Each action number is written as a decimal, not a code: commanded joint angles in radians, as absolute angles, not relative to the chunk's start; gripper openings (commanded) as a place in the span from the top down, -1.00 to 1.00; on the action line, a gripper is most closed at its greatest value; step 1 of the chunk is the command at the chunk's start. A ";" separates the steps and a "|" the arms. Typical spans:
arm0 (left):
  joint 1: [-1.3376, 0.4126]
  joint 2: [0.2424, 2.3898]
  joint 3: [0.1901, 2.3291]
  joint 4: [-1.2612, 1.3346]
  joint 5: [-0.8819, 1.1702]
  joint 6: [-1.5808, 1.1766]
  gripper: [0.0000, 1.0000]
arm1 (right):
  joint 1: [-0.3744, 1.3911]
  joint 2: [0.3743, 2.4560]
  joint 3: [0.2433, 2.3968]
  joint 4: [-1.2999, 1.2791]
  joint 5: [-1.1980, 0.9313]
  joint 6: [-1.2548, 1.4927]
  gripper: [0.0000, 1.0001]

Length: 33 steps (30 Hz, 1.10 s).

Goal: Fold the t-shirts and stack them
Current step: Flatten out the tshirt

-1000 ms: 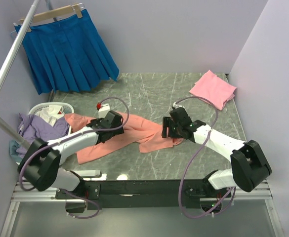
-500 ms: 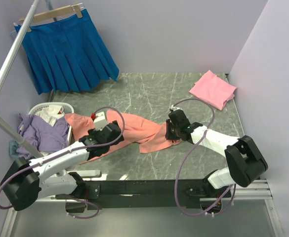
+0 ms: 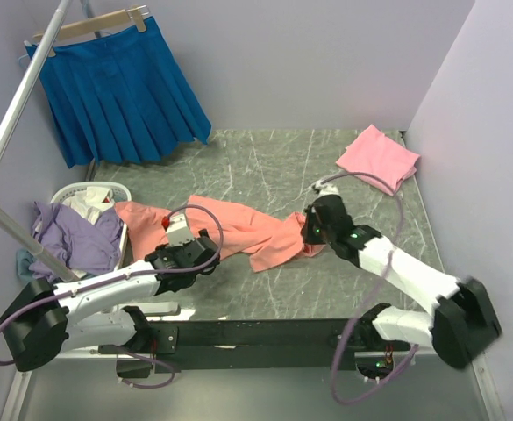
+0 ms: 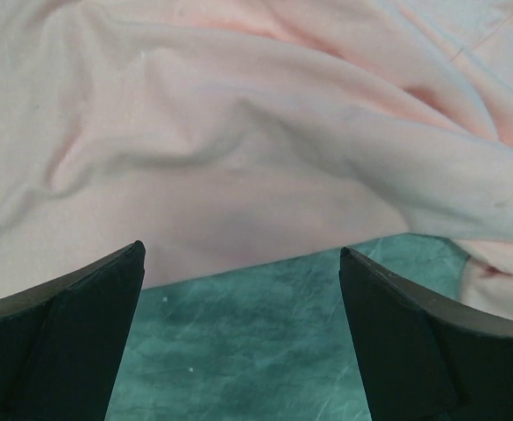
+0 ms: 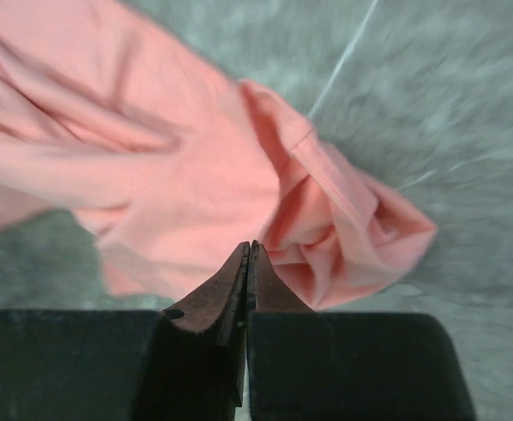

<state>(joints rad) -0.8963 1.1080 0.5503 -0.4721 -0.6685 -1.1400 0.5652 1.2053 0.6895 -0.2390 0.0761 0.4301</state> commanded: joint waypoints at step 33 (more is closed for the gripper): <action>-1.083 1.336 0.591 -0.730 -0.847 -1.689 -0.97 | 0.488 0.886 0.620 -0.344 0.154 0.477 -0.27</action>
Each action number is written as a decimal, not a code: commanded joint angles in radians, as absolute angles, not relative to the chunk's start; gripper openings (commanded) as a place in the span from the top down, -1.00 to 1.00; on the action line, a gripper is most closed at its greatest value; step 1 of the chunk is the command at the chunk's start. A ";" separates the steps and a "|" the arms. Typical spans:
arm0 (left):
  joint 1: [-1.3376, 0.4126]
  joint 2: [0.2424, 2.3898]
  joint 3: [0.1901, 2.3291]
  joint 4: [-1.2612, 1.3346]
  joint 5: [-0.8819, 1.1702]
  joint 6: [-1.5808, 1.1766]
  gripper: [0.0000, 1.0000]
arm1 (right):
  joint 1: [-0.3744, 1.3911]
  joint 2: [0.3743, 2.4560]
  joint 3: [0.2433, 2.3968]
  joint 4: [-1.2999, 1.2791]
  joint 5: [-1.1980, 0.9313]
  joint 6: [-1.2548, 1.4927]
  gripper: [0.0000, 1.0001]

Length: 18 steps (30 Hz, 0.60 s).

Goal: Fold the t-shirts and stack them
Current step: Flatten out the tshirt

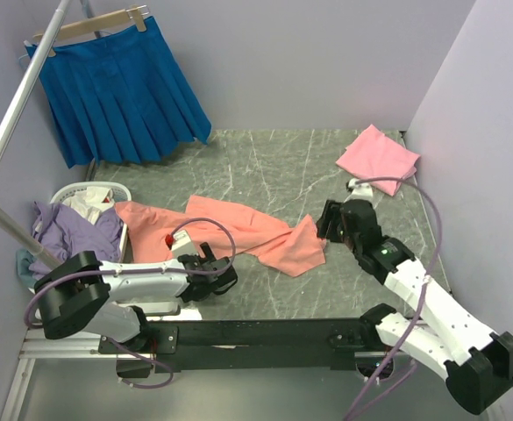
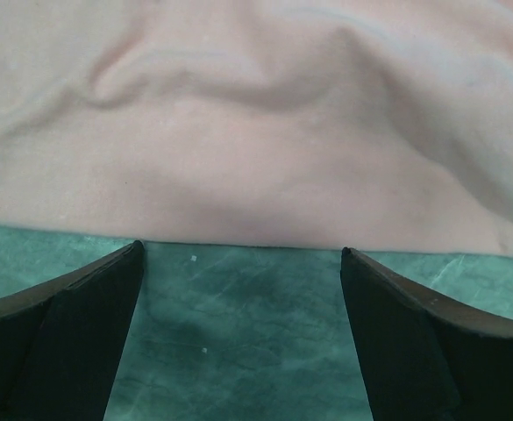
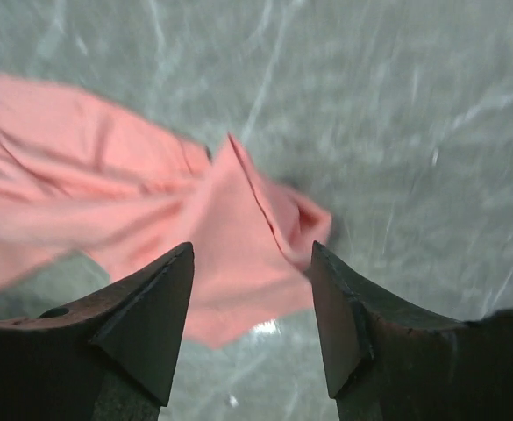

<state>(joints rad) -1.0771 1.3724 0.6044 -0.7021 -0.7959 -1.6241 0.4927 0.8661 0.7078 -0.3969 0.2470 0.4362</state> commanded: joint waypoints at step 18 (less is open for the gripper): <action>-1.074 1.413 0.609 -0.707 -0.884 -1.691 -0.88 | 0.486 1.204 0.569 -0.184 0.103 0.518 -0.23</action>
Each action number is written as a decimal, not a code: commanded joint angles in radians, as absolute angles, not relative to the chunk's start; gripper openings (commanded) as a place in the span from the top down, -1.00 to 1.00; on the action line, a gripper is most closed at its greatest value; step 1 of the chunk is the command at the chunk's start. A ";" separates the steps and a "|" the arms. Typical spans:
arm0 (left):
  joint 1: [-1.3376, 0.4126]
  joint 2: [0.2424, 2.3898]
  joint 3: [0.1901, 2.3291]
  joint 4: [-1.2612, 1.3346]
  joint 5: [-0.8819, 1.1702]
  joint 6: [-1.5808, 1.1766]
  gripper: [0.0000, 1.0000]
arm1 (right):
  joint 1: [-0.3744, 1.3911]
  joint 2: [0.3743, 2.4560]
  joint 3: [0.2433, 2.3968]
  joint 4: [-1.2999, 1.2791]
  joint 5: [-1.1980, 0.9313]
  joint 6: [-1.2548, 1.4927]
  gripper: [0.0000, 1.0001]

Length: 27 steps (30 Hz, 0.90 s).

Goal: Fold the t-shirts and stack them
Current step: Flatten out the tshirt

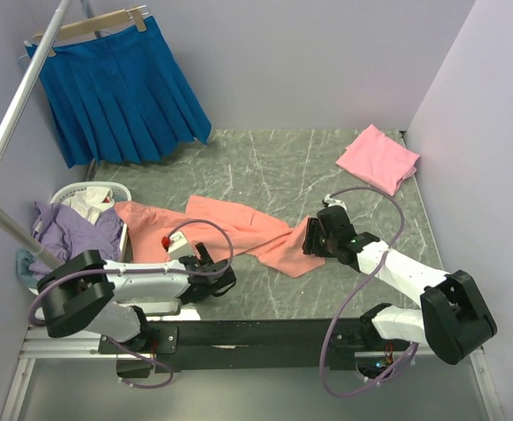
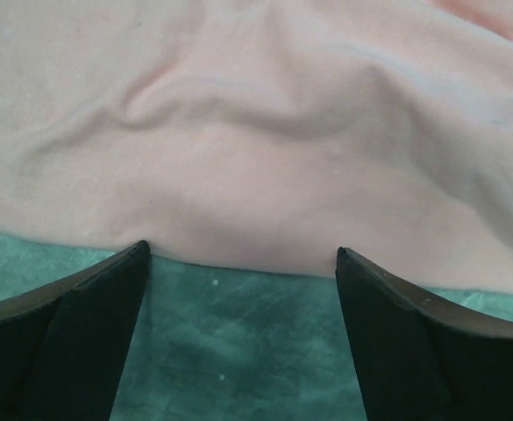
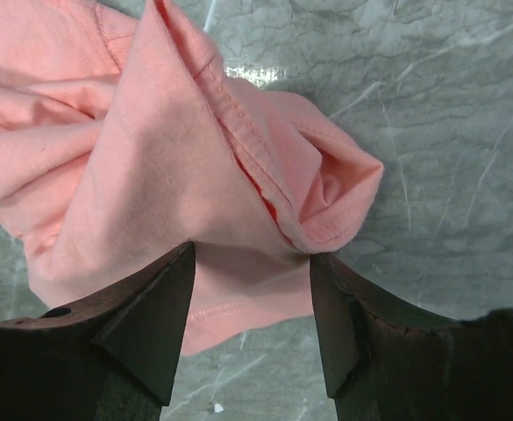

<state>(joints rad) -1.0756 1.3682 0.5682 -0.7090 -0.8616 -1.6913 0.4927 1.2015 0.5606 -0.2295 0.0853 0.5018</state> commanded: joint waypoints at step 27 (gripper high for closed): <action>-1.009 1.246 0.485 -0.390 -0.811 -1.347 0.10 | 0.494 1.149 0.551 -0.189 0.067 0.517 1.00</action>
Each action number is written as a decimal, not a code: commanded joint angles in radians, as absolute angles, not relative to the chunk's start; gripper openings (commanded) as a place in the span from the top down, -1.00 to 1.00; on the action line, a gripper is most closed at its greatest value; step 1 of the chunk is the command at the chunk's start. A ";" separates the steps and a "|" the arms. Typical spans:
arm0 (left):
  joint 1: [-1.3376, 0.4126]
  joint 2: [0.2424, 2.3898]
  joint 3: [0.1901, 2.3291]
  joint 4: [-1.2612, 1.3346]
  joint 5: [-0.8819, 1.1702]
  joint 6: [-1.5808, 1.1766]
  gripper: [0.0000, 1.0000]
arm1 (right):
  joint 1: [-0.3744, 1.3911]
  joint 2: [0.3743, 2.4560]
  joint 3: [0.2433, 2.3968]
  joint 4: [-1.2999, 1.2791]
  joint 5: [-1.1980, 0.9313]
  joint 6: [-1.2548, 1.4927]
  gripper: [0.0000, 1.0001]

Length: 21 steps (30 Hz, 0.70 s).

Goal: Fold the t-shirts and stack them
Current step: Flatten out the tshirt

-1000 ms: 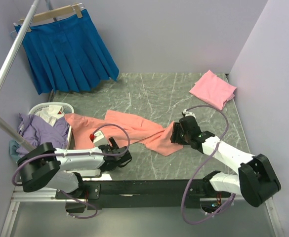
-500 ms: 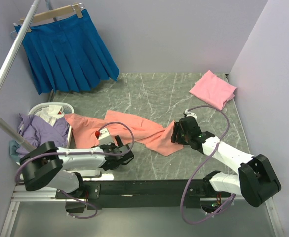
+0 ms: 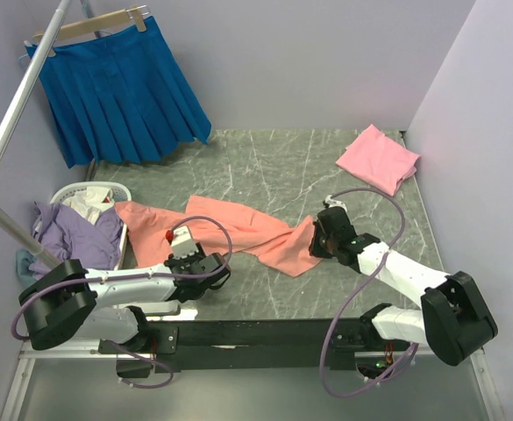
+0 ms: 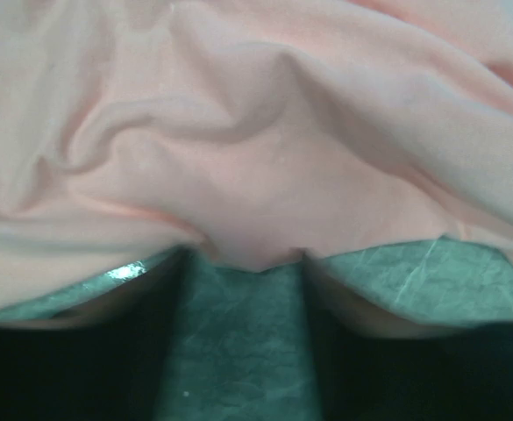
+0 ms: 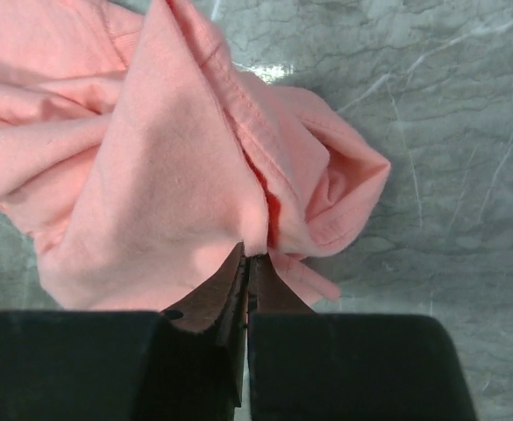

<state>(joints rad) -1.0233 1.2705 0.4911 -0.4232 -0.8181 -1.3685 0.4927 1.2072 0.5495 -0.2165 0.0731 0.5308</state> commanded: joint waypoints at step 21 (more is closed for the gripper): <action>-0.974 1.255 0.531 -0.430 -0.801 -1.344 -0.59 | 0.497 0.701 0.686 -0.451 0.172 0.485 1.00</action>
<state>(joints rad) -0.9844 1.2255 0.5117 -0.4557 -0.8066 -1.3548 0.4950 0.7017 0.6456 -0.4294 0.1497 0.5030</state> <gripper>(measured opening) 0.788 0.010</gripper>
